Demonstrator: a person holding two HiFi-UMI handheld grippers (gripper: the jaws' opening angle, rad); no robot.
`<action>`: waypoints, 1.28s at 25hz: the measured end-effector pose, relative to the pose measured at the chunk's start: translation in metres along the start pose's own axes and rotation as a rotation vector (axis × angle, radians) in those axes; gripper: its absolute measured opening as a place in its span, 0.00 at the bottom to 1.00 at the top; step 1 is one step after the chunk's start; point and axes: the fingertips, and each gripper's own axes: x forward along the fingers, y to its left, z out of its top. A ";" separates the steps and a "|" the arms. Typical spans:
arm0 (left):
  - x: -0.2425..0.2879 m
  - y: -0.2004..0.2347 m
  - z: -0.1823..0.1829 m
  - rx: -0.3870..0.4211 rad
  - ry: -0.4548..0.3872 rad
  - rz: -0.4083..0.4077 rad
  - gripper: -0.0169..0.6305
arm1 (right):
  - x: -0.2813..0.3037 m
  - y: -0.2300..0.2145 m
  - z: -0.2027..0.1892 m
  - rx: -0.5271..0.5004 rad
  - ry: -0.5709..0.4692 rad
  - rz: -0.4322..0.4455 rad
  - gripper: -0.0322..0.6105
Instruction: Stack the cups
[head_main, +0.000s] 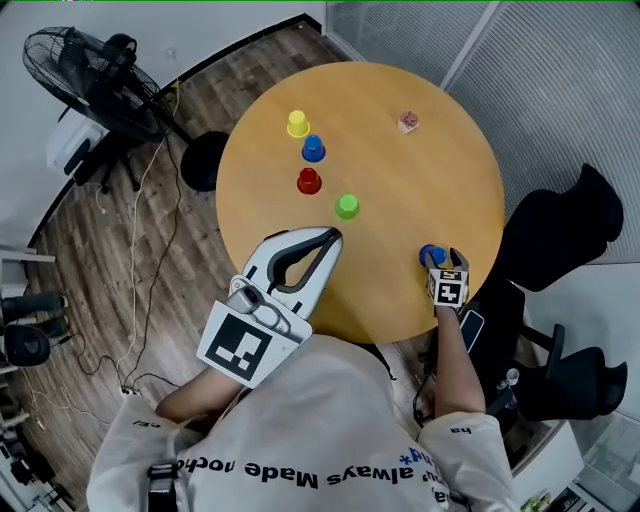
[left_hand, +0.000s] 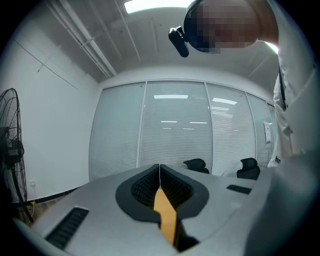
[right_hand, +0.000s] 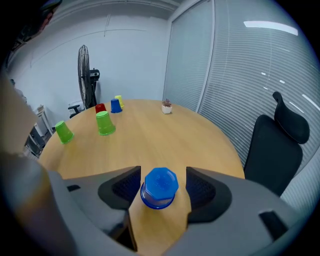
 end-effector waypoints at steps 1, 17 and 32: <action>0.002 -0.001 0.000 -0.001 0.001 0.002 0.06 | 0.002 -0.002 -0.004 0.001 0.005 0.005 0.48; -0.002 -0.001 0.001 0.002 -0.001 0.029 0.06 | 0.011 0.001 -0.017 0.001 0.037 0.027 0.43; -0.041 0.030 0.005 -0.006 -0.018 0.046 0.06 | -0.002 0.105 0.027 -0.137 -0.020 0.116 0.43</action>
